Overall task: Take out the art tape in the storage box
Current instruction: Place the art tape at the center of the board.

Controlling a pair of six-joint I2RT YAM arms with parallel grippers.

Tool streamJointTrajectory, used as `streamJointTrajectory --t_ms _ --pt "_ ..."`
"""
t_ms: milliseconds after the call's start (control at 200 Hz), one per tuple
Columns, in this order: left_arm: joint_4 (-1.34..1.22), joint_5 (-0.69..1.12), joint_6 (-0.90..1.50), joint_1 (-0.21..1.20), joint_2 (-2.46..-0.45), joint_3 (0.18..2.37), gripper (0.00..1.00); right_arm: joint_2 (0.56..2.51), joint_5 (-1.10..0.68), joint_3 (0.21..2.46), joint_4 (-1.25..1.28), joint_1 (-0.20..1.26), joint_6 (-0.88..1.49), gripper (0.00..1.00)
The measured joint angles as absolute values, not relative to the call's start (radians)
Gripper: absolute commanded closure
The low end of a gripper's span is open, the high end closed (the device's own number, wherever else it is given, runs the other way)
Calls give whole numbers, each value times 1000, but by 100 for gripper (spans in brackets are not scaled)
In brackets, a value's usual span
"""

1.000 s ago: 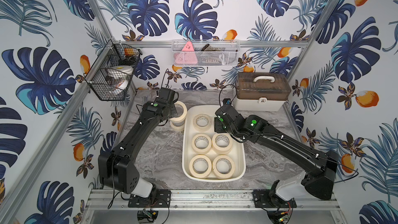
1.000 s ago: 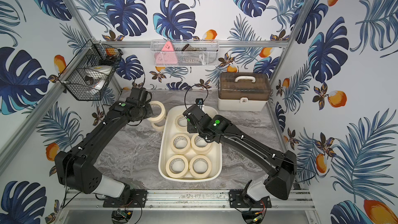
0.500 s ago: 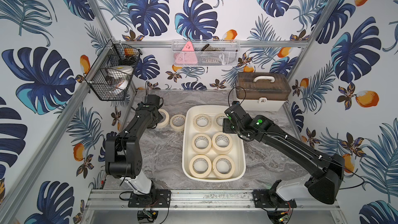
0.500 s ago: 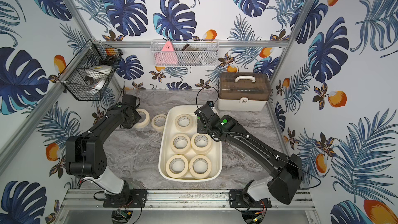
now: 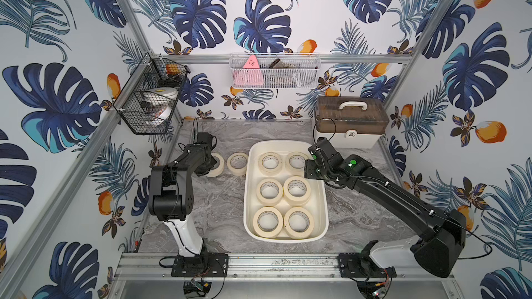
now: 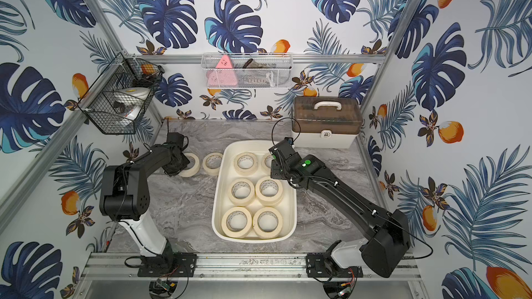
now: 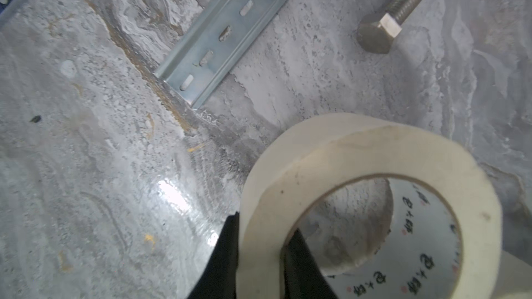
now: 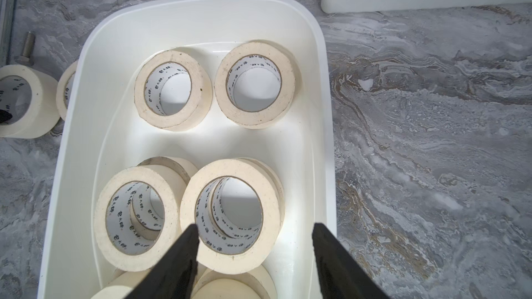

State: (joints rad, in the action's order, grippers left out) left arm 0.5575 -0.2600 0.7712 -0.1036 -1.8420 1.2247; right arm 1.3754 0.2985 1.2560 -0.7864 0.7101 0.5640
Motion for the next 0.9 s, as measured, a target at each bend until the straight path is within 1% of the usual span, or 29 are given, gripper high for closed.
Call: streamJointTrajectory --t_ms 205,310,465,585,736,816,876,901 --pt "521 -222 770 -104 -1889 1238 100 1375 279 1247 -785 698 564 35" --pt "513 -208 766 -104 -1901 1246 95 1375 266 1241 -784 689 564 35" --pt "513 -204 759 -104 -1924 1274 91 1374 249 1225 -778 678 564 35" --pt "508 -204 759 -104 -1936 1288 79 1365 234 1215 -775 676 564 35" --pt "507 -205 756 -104 -1936 1288 68 1360 219 1208 -769 676 564 35" --pt "507 -205 756 -104 -1935 1288 58 1358 202 1206 -760 675 564 34" --pt "511 -205 756 -104 -1931 1288 56 1358 195 1206 -754 675 564 34" --pt "514 -206 756 -104 -1927 1289 52 1358 192 1206 -753 675 564 34"
